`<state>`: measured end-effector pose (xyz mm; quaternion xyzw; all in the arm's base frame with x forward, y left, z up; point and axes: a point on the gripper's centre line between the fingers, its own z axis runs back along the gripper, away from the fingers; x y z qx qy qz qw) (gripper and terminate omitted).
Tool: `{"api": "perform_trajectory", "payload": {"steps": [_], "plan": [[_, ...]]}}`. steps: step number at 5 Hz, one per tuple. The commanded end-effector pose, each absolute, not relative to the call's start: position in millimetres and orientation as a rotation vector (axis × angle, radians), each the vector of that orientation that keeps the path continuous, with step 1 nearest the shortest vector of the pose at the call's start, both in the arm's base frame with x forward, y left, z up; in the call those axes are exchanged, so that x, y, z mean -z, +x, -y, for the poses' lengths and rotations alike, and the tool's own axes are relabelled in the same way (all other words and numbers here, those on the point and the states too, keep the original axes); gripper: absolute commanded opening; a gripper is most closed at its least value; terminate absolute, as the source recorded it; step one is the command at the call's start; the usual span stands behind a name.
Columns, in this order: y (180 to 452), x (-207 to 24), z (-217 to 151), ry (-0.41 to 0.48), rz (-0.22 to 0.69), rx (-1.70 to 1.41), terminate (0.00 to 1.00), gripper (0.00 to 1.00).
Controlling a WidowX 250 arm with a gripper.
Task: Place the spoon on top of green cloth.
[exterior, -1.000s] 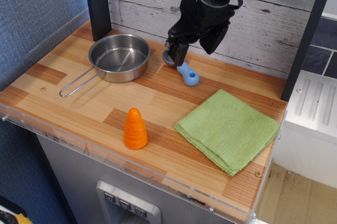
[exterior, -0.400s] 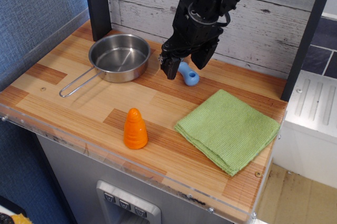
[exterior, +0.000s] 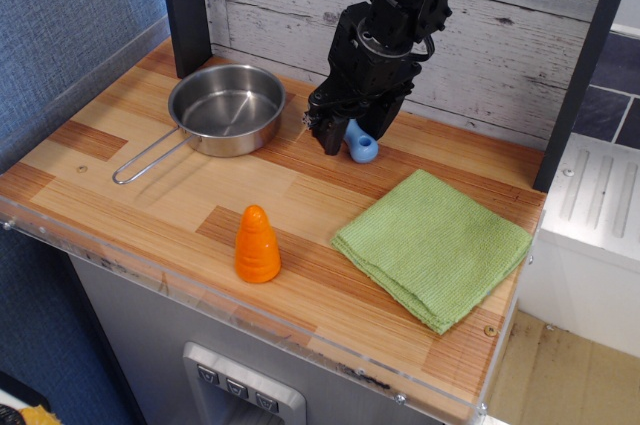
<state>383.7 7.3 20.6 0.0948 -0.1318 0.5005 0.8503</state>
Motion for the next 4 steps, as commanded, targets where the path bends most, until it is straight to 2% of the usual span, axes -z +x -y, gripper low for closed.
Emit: {"api": "perform_trajectory", "payload": {"steps": [1,2,4], "plan": [[384.5,-31.3,-8.7,0.203,0.312,-1.071,0.0,0.0],[383.2,-31.2,-7.2,0.204,0.311,-1.068,0.0,0.0],[390.4,-56.1,-1.9,0.168,0.357,-1.06,0.0,0.0]]}}
